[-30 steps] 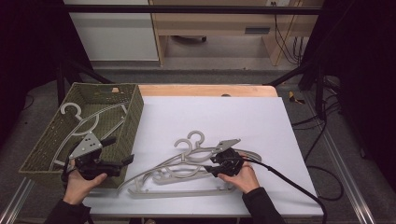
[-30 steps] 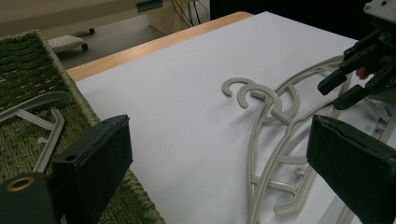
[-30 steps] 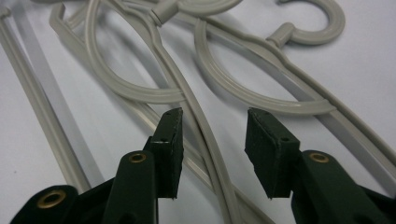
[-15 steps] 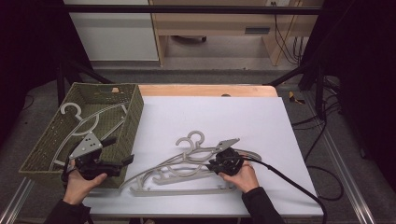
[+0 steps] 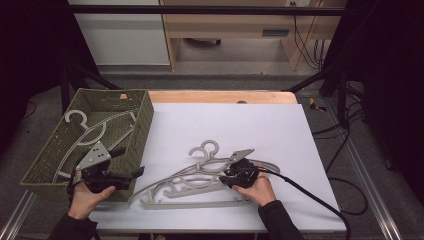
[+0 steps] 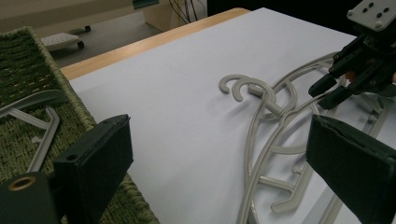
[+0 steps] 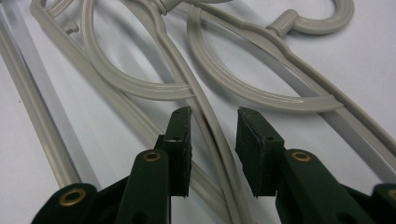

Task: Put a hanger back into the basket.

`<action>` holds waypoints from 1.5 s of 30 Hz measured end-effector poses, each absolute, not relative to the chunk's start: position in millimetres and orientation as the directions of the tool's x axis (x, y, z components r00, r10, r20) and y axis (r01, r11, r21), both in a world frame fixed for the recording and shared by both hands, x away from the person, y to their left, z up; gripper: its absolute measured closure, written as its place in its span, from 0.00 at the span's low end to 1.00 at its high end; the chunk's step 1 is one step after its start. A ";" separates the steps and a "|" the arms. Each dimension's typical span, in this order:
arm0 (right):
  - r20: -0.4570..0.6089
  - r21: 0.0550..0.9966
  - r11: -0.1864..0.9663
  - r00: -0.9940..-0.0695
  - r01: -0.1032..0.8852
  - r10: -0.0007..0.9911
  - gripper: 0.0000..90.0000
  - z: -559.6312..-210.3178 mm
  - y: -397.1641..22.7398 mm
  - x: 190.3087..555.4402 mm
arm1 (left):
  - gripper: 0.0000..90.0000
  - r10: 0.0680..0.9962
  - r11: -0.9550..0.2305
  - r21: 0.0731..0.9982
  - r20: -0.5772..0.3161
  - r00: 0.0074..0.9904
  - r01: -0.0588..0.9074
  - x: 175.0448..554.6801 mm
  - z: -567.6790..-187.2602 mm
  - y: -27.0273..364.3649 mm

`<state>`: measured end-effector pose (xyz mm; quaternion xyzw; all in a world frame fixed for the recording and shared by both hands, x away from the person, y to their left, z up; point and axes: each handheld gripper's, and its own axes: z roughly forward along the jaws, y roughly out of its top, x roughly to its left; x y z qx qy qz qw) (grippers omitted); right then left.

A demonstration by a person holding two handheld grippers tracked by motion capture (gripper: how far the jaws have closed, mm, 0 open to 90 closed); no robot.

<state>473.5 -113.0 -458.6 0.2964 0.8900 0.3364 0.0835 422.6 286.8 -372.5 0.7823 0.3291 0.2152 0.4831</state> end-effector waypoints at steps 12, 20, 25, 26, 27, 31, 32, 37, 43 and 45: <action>0.015 0.653 0.613 -0.817 0.445 0.577 0.79 -460.6 -112.3 473.6 | 0.08 0.718 -0.328 0.893 0.023 0.696 0.309 423.0 -373.4 285.8; 0.000 0.655 0.636 -0.842 0.407 0.539 0.81 -451.6 -116.8 469.6 | 0.08 0.716 -0.329 0.892 0.022 0.697 0.309 423.0 -373.6 285.7; -0.004 0.660 0.646 -0.859 0.383 0.513 0.83 -445.5 -119.6 466.0 | 0.08 0.717 -0.325 0.894 0.020 0.697 0.309 422.7 -373.4 285.7; 0.014 0.662 0.635 -0.853 0.398 0.521 0.84 -443.9 -119.4 463.9 | 0.08 0.716 -0.329 0.892 0.022 0.698 0.309 422.8 -373.4 286.0; 0.007 0.652 0.651 -0.861 0.389 0.508 0.85 -442.1 -120.7 463.3 | 0.08 0.716 -0.327 0.893 0.020 0.698 0.310 422.9 -373.7 285.7; 0.004 0.656 0.664 -0.881 0.359 0.473 0.87 -440.1 -122.8 460.5 | 0.09 0.711 -0.334 0.891 0.023 0.702 0.309 422.6 -373.5 285.3; 0.005 0.653 0.669 -0.885 0.355 0.465 0.88 -439.0 -123.8 459.3 | 0.09 0.711 -0.335 0.891 0.024 0.703 0.308 422.5 -373.5 285.3; 0.022 0.662 0.670 -0.903 0.335 0.429 0.90 -435.1 -127.0 455.7 | 0.09 0.708 -0.338 0.890 0.025 0.706 0.308 422.2 -373.3 284.6; 0.043 0.668 0.664 -0.908 0.336 0.416 0.91 -427.7 -130.9 450.7 | 0.09 0.704 -0.341 0.889 0.026 0.710 0.305 421.4 -372.8 283.3; 0.056 0.672 0.659 -0.911 0.338 0.410 0.91 -424.8 -132.4 449.9 | 0.09 0.702 -0.341 0.890 0.027 0.711 0.303 421.0 -372.4 283.1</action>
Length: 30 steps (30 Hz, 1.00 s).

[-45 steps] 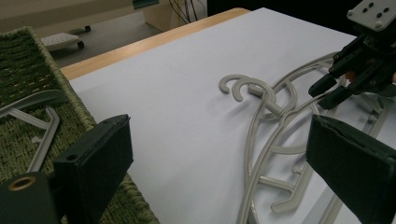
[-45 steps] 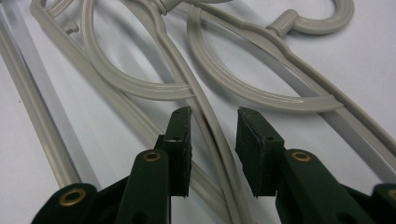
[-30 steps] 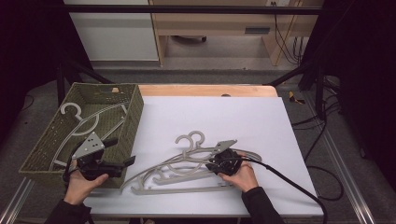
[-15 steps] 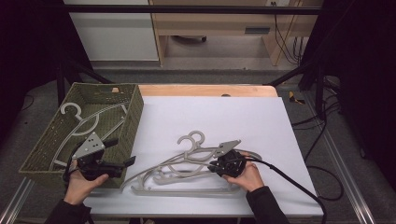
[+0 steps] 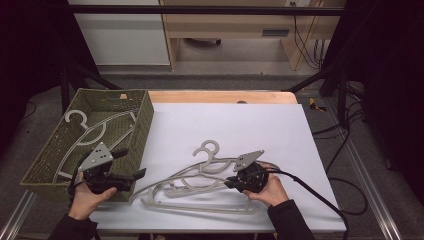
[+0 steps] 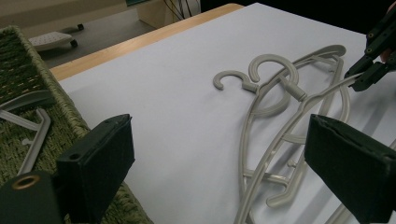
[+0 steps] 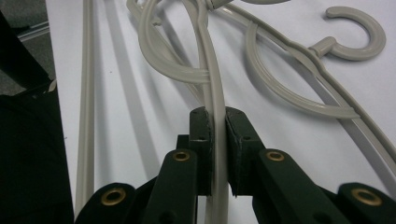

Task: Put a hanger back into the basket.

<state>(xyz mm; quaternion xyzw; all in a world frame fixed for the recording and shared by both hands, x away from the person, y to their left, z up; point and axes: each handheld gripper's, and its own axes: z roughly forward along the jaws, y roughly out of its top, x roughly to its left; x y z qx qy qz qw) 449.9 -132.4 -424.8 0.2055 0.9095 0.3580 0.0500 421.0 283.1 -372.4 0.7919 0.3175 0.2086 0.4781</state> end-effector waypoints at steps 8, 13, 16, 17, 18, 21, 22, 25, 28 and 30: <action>0.055 0.685 0.651 -0.914 0.327 0.402 0.91 -411.0 -140.8 441.1 | 0.09 0.688 -0.346 0.891 0.028 0.725 0.293 417.5 -368.3 279.2; 0.061 0.704 0.633 -0.916 0.321 0.396 0.91 -400.2 -150.6 434.2 | 0.09 0.662 -0.360 0.890 0.032 0.749 0.280 413.0 -364.4 269.8; 0.062 0.720 0.616 -0.914 0.319 0.401 0.91 -394.6 -156.8 432.9 | 0.09 0.637 -0.386 0.883 0.045 0.770 0.268 410.4 -362.1 260.0; 0.064 0.725 0.611 -0.914 0.319 0.402 0.91 -392.4 -158.6 432.5 | 0.09 0.632 -0.395 0.879 0.049 0.774 0.266 409.9 -361.7 257.4; 0.059 0.725 0.612 -0.914 0.316 0.402 0.91 -391.0 -159.4 432.4 | 0.09 0.621 -0.410 0.873 0.055 0.782 0.264 409.3 -361.1 253.0; 0.063 0.732 0.606 -0.916 0.313 0.396 0.91 -388.4 -161.1 432.9 | 0.09 0.596 -0.446 0.858 0.072 0.800 0.255 408.3 -360.4 242.9; 0.057 0.731 0.609 -0.917 0.307 0.394 0.91 -387.7 -161.6 433.4 | 0.09 0.585 -0.458 0.853 0.075 0.808 0.252 408.1 -360.5 239.3; 0.056 0.732 0.612 -0.922 0.300 0.384 0.91 -387.2 -161.7 434.1 | 0.10 0.557 -0.497 0.832 0.088 0.826 0.246 409.3 -361.1 229.1; 0.059 0.731 0.613 -0.923 0.300 0.380 0.91 -386.4 -160.8 433.1 | 0.13 0.528 -0.534 0.809 0.093 0.844 0.246 413.0 -362.6 217.6; 0.063 0.730 0.616 -0.926 0.297 0.372 0.91 -385.6 -159.8 431.7 | 0.15 0.512 -0.557 0.794 0.098 0.853 0.243 414.3 -364.4 210.0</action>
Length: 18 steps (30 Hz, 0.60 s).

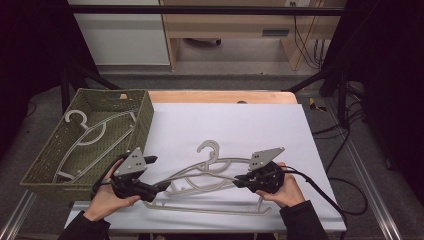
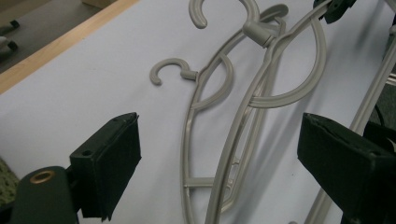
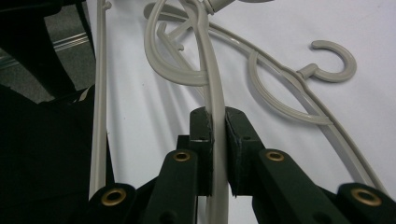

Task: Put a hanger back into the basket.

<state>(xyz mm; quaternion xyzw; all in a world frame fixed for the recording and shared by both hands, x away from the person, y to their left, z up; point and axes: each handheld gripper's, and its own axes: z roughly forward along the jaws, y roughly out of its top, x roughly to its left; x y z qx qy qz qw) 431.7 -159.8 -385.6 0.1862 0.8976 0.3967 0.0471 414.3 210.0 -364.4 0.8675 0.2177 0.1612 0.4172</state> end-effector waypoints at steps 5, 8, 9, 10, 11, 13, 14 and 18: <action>0.057 0.733 0.618 -0.932 0.283 0.359 0.91 -384.4 -159.1 430.0 | 0.21 0.457 -0.635 0.738 0.121 0.881 0.228 417.5 -372.0 196.7; 0.058 0.736 0.617 -0.934 0.279 0.353 0.91 -384.0 -159.0 429.2 | 0.27 0.430 -0.671 0.708 0.130 0.894 0.220 418.8 -379.2 189.7; 0.060 0.733 0.619 -0.933 0.283 0.356 0.91 -384.0 -158.6 428.7 | 0.29 0.427 -0.676 0.704 0.133 0.895 0.218 419.2 -380.7 188.4; 0.060 0.730 0.621 -0.931 0.286 0.359 0.91 -383.9 -158.4 428.2 | 0.31 0.421 -0.685 0.695 0.135 0.897 0.217 419.9 -382.5 187.0; 0.058 0.733 0.621 -0.935 0.278 0.350 0.91 -384.5 -157.9 428.8 | 0.34 0.418 -0.692 0.688 0.136 0.898 0.217 420.4 -383.8 185.8; 0.061 0.731 0.622 -0.935 0.280 0.350 0.91 -385.2 -157.3 428.4 | 0.39 0.405 -0.712 0.669 0.142 0.903 0.214 421.5 -387.2 182.9; 0.064 0.729 0.623 -0.935 0.283 0.350 0.91 -385.7 -156.8 428.2 | 0.41 0.400 -0.722 0.658 0.146 0.905 0.213 421.7 -388.8 181.3; 0.069 0.725 0.626 -0.935 0.287 0.348 0.91 -386.7 -155.6 427.6 | 0.51 0.379 -0.753 0.627 0.163 0.911 0.201 421.6 -395.5 174.6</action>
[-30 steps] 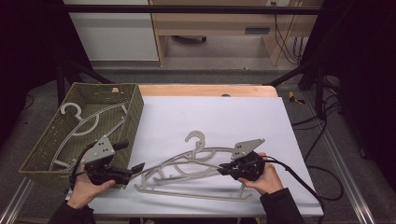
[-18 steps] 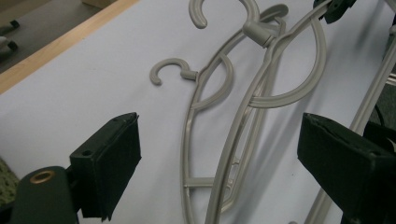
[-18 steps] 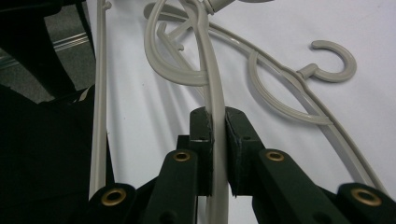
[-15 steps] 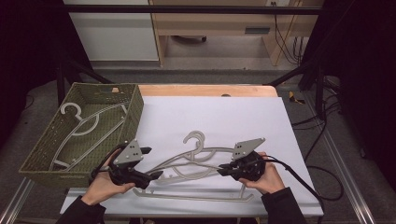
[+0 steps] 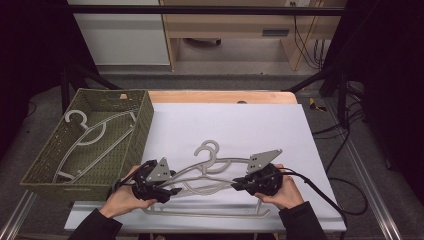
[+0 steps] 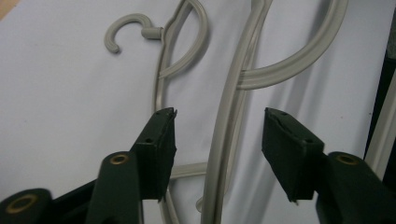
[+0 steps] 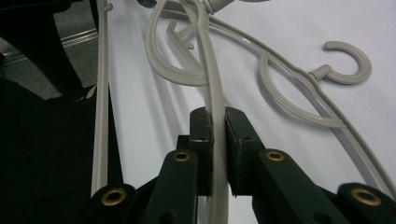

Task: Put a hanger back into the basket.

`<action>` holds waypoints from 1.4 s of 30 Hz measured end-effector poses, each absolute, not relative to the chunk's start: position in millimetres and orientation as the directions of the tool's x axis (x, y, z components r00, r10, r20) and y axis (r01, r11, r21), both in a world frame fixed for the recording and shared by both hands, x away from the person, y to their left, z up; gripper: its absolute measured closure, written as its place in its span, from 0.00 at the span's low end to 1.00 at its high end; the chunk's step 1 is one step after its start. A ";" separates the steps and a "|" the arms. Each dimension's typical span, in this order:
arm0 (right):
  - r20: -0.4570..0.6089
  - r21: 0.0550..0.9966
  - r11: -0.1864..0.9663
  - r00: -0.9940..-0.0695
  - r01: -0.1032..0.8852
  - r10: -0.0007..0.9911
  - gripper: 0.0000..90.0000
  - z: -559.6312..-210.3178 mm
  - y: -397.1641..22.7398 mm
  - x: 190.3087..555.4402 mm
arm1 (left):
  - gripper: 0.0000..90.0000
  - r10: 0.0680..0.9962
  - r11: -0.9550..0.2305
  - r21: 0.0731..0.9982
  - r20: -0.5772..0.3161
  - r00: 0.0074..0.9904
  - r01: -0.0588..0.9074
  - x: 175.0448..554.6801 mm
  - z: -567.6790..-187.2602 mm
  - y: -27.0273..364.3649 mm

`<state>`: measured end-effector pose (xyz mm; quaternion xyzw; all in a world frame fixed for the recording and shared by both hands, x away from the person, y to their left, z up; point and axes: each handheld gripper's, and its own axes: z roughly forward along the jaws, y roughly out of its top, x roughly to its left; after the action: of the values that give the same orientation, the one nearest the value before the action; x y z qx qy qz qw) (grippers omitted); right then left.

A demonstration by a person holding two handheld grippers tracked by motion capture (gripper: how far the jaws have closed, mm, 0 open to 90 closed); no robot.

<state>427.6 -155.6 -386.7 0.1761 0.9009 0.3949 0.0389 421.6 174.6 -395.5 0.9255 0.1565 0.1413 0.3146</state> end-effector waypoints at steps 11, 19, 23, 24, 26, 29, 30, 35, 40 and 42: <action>0.069 0.723 0.633 -0.941 0.277 0.332 0.91 -389.5 -152.6 427.7 | 0.81 0.341 -0.792 0.588 0.204 0.918 0.163 418.1 -402.2 167.2; 0.067 0.717 0.645 -0.947 0.264 0.314 0.91 -391.7 -152.1 428.8 | 0.87 0.343 -0.798 0.582 0.228 0.911 0.155 414.7 -403.4 166.7; 0.063 0.723 0.638 -0.945 0.265 0.321 0.90 -391.7 -152.1 428.7 | 0.88 0.342 -0.791 0.591 0.216 0.914 0.157 412.7 -402.2 167.9; 0.061 0.726 0.635 -0.945 0.263 0.321 0.90 -391.7 -152.1 428.7 | 0.88 0.339 -0.793 0.590 0.221 0.914 0.152 411.5 -401.2 168.3; 0.062 0.729 0.632 -0.945 0.264 0.322 0.89 -391.5 -152.4 429.0 | 0.89 0.338 -0.792 0.592 0.225 0.914 0.147 409.4 -400.2 168.3; 0.062 0.729 0.626 -0.937 0.278 0.344 0.87 -390.7 -153.2 428.5 | 0.90 0.334 -0.787 0.600 0.214 0.918 0.146 407.8 -399.2 168.5; 0.058 0.732 0.623 -0.936 0.276 0.346 0.87 -390.7 -153.5 428.7 | 0.90 0.332 -0.786 0.601 0.210 0.920 0.146 407.1 -398.5 168.7; 0.048 0.743 0.610 -0.931 0.275 0.361 0.80 -390.3 -155.1 429.2 | 0.90 0.341 -0.773 0.617 0.202 0.918 0.151 404.2 -395.6 170.1; 0.041 0.765 0.585 -0.926 0.271 0.375 0.71 -386.7 -157.6 427.5 | 0.91 0.354 -0.755 0.636 0.190 0.916 0.159 400.4 -391.6 168.9; 0.035 0.772 0.577 -0.924 0.266 0.380 0.68 -384.8 -159.0 426.4 | 0.91 0.361 -0.750 0.642 0.194 0.912 0.161 399.0 -389.4 168.7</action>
<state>426.4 -159.0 -384.8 0.1824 0.8854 0.4222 0.0672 399.0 168.7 -389.4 0.9225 0.1415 0.1547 0.3241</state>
